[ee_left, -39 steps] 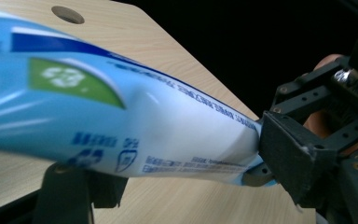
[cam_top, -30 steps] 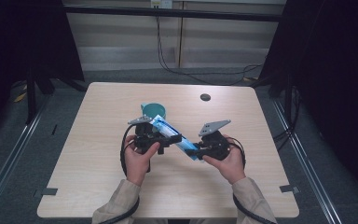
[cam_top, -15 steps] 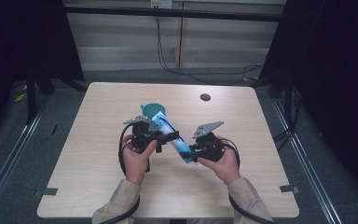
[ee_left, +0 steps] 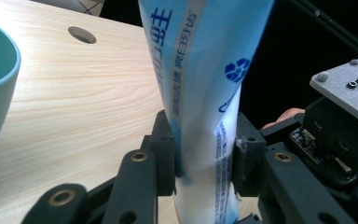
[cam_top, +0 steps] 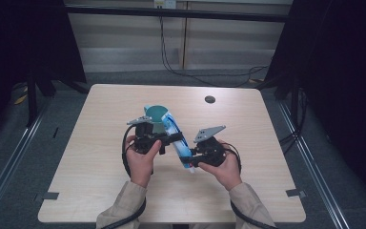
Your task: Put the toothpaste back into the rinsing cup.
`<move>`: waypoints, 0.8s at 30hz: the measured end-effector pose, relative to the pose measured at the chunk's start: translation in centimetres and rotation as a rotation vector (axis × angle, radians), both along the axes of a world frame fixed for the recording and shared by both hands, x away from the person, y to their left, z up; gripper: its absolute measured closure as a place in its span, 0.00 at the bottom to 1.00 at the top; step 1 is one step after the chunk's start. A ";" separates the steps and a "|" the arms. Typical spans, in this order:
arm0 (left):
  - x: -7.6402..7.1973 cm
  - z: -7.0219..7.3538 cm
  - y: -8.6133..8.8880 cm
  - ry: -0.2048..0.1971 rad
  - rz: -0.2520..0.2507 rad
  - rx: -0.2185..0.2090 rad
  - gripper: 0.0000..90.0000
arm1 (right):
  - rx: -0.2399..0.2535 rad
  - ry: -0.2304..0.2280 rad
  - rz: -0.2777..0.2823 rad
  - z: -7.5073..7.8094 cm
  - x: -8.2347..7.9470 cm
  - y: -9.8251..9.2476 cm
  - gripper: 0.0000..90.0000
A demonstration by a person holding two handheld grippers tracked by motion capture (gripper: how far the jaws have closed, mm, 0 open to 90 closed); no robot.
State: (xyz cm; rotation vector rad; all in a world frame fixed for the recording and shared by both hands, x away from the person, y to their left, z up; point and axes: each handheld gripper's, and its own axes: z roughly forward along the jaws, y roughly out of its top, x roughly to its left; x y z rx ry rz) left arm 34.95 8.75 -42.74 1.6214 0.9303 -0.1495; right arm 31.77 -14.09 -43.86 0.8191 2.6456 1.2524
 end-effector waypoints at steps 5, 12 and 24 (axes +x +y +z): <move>-0.2 1.0 0.2 -0.032 -0.006 0.025 0.79 | 0.028 -0.020 0.004 0.0 -0.1 0.3 0.65; -0.4 2.2 0.7 -0.072 0.006 0.043 0.81 | 0.049 -0.019 -0.008 0.0 0.0 -0.4 0.38; -0.2 3.0 1.8 -0.126 0.029 0.100 0.82 | -0.011 -0.030 -0.111 -1.4 -0.6 -4.4 0.20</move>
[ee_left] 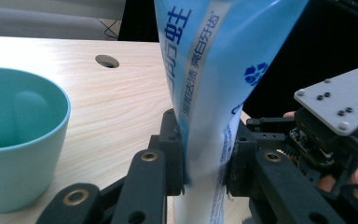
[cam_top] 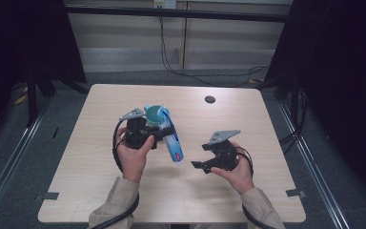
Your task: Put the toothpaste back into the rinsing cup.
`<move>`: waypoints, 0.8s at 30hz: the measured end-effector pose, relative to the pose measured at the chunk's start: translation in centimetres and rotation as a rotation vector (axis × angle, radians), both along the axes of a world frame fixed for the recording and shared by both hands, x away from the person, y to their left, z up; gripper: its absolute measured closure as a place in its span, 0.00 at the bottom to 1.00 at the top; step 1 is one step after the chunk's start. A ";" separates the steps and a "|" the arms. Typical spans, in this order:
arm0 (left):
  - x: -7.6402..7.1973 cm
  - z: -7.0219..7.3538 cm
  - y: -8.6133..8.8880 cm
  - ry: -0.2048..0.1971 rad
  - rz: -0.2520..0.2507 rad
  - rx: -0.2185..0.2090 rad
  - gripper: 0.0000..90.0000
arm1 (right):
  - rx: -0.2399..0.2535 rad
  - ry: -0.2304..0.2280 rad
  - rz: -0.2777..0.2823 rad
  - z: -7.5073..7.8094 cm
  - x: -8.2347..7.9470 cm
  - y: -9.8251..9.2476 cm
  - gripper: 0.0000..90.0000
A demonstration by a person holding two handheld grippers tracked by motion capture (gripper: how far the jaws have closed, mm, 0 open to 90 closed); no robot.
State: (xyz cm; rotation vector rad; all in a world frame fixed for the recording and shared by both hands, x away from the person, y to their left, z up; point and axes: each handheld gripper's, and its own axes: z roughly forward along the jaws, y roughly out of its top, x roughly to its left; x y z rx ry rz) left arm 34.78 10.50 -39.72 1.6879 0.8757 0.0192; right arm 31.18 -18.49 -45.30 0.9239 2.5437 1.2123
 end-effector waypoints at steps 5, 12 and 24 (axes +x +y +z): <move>0.0 0.2 0.1 -0.015 0.009 0.014 0.82 | 0.035 0.015 -0.063 -1.1 -0.4 -2.1 0.17; 0.2 1.0 0.3 -0.058 0.021 0.046 0.82 | 0.031 0.041 -0.127 -2.8 -1.1 -4.3 0.17; 0.2 1.8 0.8 -0.104 0.055 0.096 0.82 | -0.034 0.025 -0.156 -4.7 -2.0 -5.0 0.17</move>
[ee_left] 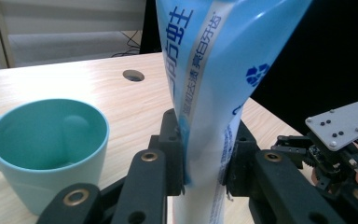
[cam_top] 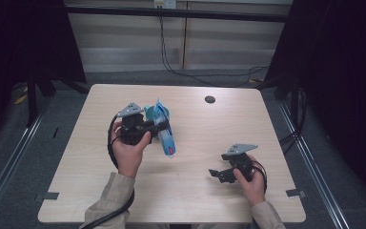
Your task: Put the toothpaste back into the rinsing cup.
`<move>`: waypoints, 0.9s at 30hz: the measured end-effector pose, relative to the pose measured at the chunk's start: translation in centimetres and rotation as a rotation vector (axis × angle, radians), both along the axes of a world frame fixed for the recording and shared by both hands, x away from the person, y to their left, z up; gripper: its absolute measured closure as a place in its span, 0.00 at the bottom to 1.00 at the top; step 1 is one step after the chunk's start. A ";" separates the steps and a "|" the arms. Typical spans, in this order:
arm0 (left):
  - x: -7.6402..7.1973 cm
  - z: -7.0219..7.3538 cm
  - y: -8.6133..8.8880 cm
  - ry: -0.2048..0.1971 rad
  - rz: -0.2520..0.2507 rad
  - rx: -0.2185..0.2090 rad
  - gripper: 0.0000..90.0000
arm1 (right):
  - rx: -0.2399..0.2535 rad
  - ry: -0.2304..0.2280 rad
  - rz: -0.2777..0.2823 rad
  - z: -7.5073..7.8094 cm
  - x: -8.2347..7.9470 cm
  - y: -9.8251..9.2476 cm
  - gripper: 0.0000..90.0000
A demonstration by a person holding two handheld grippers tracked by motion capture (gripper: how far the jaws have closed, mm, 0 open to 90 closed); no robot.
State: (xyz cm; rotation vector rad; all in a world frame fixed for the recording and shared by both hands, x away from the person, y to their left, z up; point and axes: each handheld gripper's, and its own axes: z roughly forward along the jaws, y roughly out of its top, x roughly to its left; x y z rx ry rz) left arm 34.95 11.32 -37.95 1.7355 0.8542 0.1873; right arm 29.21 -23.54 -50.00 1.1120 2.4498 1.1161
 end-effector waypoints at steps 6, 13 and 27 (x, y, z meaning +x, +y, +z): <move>0.1 0.5 0.3 -0.012 0.006 0.011 0.82 | -0.022 0.010 -0.006 -0.8 -0.3 -0.2 0.17; 0.2 0.9 0.6 -0.017 0.015 0.015 0.82 | -0.052 -0.027 -0.006 -1.0 -0.6 -0.1 0.16; 0.7 2.3 1.2 -0.031 0.030 0.023 0.81 | -0.057 -0.046 -0.025 -1.2 -0.6 0.0 0.14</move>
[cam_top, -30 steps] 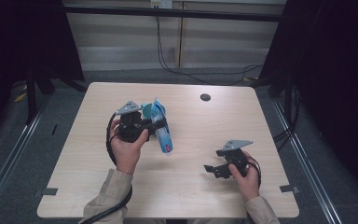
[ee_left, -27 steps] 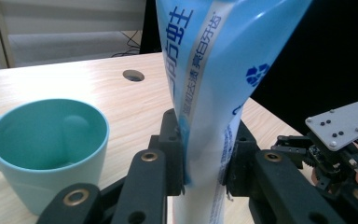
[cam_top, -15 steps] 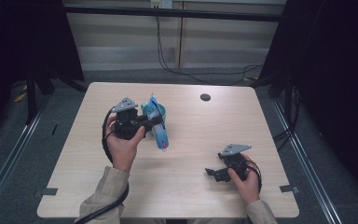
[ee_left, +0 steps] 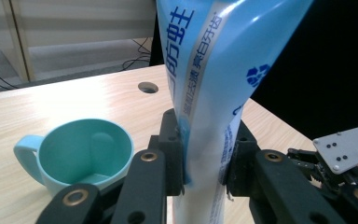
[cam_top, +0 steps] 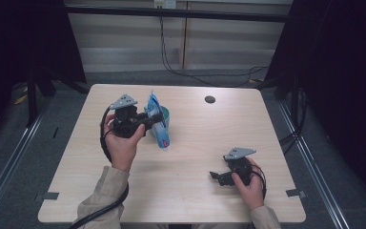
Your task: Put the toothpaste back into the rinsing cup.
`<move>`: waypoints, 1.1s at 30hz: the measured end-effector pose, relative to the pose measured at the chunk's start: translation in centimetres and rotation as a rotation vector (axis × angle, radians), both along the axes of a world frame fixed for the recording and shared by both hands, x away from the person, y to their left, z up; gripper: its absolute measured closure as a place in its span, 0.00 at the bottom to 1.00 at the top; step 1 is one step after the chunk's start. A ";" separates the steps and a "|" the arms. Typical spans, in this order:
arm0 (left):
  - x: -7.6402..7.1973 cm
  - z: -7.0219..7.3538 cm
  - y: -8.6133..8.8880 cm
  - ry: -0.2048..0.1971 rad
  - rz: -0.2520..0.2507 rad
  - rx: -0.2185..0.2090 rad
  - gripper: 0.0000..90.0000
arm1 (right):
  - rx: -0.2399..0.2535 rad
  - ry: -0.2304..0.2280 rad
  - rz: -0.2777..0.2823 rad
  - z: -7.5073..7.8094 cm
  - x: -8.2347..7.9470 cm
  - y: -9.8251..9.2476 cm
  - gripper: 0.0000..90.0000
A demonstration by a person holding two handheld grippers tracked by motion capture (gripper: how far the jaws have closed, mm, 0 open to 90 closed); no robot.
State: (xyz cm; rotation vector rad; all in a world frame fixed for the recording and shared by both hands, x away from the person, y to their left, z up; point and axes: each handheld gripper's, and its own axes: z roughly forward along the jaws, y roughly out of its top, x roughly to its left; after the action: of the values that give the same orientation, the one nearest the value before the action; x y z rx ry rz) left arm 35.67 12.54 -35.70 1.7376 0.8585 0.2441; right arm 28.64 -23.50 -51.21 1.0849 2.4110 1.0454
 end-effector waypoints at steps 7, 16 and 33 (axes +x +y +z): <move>0.5 0.7 -0.1 -0.002 -0.004 0.007 0.81 | 0.000 0.000 0.000 0.0 0.0 0.0 0.14; 1.1 1.4 -0.1 -0.001 0.002 0.016 0.81 | 0.000 -0.001 0.001 0.0 0.0 0.0 0.14; 2.3 2.8 0.4 -0.008 0.018 0.000 0.81 | 0.000 0.000 -0.001 0.0 0.0 0.0 0.14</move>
State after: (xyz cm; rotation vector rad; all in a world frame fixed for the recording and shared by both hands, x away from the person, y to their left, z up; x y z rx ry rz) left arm 37.99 12.95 -32.93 1.7287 0.8689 0.2634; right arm 28.63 -23.49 -51.21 1.0854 2.4104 1.0454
